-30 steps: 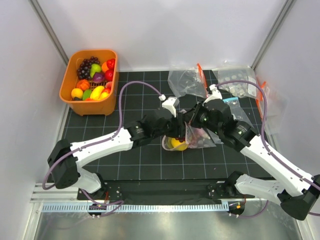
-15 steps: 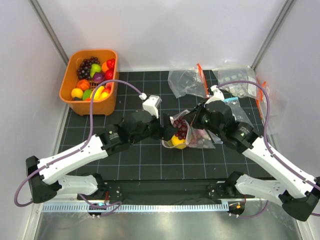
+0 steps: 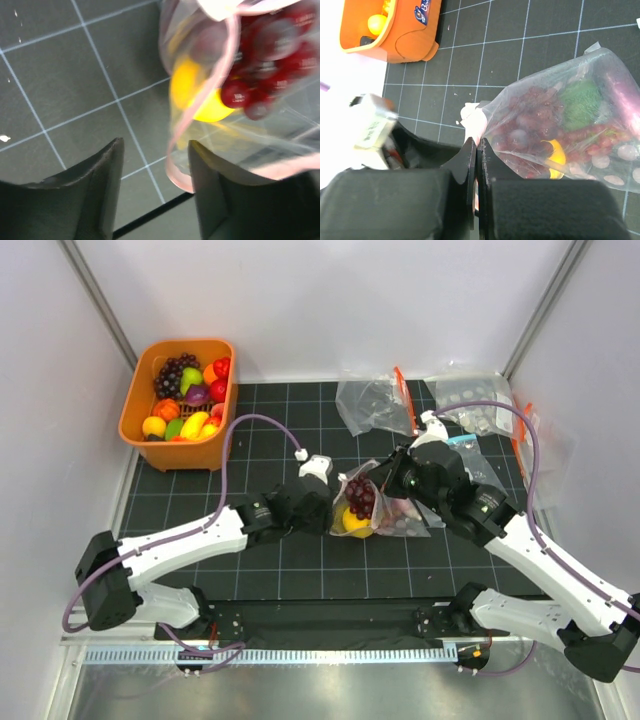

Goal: Place the food in the zip-top bag and seal the zipper
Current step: Adjust the zipper food storage bag at the center of the board.

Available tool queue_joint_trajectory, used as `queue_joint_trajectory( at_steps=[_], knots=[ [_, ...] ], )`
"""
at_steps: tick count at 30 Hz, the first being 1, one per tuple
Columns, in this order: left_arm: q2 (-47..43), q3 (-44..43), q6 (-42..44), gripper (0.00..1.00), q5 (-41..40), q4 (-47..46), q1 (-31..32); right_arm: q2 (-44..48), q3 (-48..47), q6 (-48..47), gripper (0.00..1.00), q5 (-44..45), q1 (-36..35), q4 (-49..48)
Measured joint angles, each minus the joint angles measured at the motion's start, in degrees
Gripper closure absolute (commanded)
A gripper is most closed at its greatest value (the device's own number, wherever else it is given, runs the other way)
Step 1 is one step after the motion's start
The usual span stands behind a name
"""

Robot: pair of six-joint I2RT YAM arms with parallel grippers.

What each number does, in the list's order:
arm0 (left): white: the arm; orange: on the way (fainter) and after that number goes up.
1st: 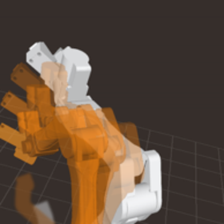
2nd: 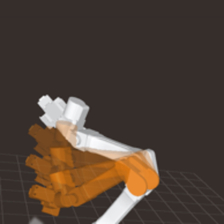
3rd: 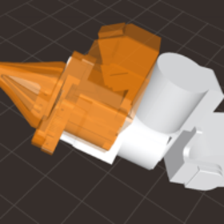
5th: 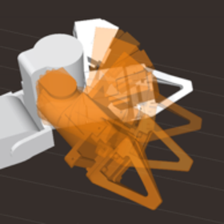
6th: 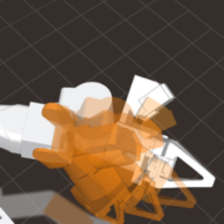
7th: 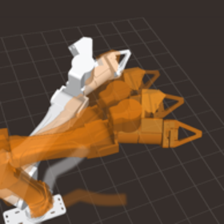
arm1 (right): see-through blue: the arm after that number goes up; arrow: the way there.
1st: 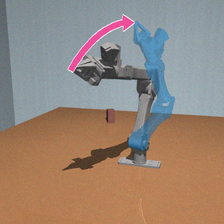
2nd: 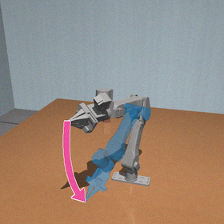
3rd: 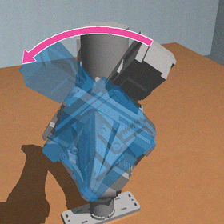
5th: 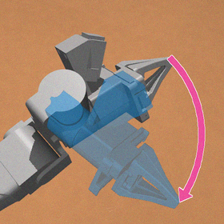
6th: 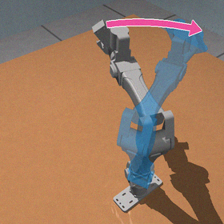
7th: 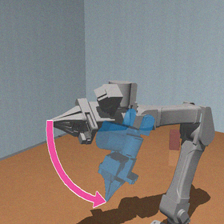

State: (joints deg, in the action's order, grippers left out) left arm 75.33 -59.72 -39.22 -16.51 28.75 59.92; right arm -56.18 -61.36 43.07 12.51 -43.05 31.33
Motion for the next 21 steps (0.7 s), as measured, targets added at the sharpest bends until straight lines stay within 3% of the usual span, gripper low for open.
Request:
queue_joint_trajectory(
  at_steps=[2,3,4,10,17,21],
  knots=[
    [0.94,0.83,-0.44,0.84,0.04,-0.2,-0.04,-0.17,-0.02,-0.52,0.99,-0.02,0.0,0.09],
    [0.94,1.31,-0.48,0.98,0.07,-0.35,-0.04,-0.48,-0.15,-0.92,0.99,-0.04,-0.02,0.35],
    [0.81,1.77,-0.76,1.0,0.09,-0.57,-0.04,-0.85,-0.33,-1.2,0.99,-0.04,-0.02,0.66],
    [-0.87,-1.62,1.9,1.0,1.18,2.4,-1.31,-6.21,-3.39,-3.69,0.99,0.2,-0.59,3.39],
    [-3.63,-17.31,6.25,1.0,7.26,8.26,-11.74,-15.3,-12.22,-6.27,0.99,3.69,-6.91,7.65],
    [-5.53,-19.58,6.88,1.0,10.54,8.5,-13.55,-17.35,-16.46,-7.67,0.99,7.58,-8.37,10.82]
  ],
)
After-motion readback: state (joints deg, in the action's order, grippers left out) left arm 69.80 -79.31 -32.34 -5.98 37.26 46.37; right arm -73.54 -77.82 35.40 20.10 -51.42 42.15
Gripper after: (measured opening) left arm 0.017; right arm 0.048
